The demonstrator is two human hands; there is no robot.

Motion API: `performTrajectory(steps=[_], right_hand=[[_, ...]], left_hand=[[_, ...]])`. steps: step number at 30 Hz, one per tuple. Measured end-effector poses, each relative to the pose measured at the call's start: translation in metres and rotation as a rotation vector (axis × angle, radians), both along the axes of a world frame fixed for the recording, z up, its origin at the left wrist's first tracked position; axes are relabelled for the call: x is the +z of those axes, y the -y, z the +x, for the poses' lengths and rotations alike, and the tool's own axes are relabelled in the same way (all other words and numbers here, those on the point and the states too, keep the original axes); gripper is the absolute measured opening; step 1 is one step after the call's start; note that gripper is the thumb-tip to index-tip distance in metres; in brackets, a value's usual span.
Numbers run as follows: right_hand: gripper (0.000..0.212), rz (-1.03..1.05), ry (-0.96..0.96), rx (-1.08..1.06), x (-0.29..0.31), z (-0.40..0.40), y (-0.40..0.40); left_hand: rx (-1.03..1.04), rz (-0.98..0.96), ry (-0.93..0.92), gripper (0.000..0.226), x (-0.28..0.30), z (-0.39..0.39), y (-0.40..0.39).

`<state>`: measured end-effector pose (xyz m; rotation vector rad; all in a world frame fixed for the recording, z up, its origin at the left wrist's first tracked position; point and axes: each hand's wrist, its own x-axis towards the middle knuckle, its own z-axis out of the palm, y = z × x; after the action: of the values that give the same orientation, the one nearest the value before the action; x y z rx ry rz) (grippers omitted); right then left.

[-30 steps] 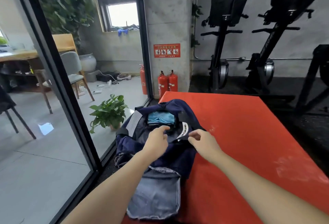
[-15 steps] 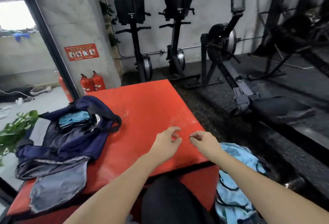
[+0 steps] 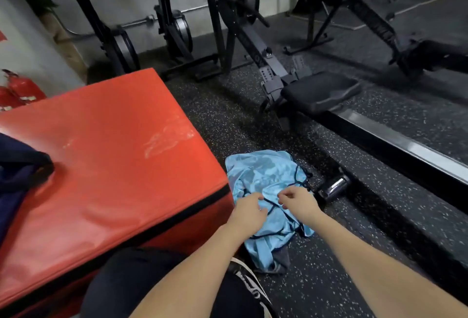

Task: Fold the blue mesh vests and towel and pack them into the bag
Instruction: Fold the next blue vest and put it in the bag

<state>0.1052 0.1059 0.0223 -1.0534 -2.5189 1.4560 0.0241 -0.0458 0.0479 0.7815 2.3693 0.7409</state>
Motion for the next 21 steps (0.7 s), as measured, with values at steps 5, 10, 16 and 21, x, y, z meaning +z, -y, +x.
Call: performTrajectory(steps=[5,10,16,21], right_hand=[[0.008,-0.029,0.098,0.01,-0.052,-0.003,-0.024],[0.003,-0.017,0.168,0.048,-0.101,-0.027,-0.033],[0.037,0.118,0.248,0.131,-0.143,-0.063,-0.038],[0.031,0.321,0.396,0.195,-0.164,-0.08,-0.048]], left_hand=[[0.091,-0.056,0.032,0.041,-0.051,-0.008,-0.03],[0.129,-0.106,0.035,0.043,-0.095,-0.022,-0.051],[0.108,-0.179,0.079,0.048,-0.132,-0.047,-0.064],[0.198,-0.2,0.11,0.051,-0.152,-0.06,-0.061]])
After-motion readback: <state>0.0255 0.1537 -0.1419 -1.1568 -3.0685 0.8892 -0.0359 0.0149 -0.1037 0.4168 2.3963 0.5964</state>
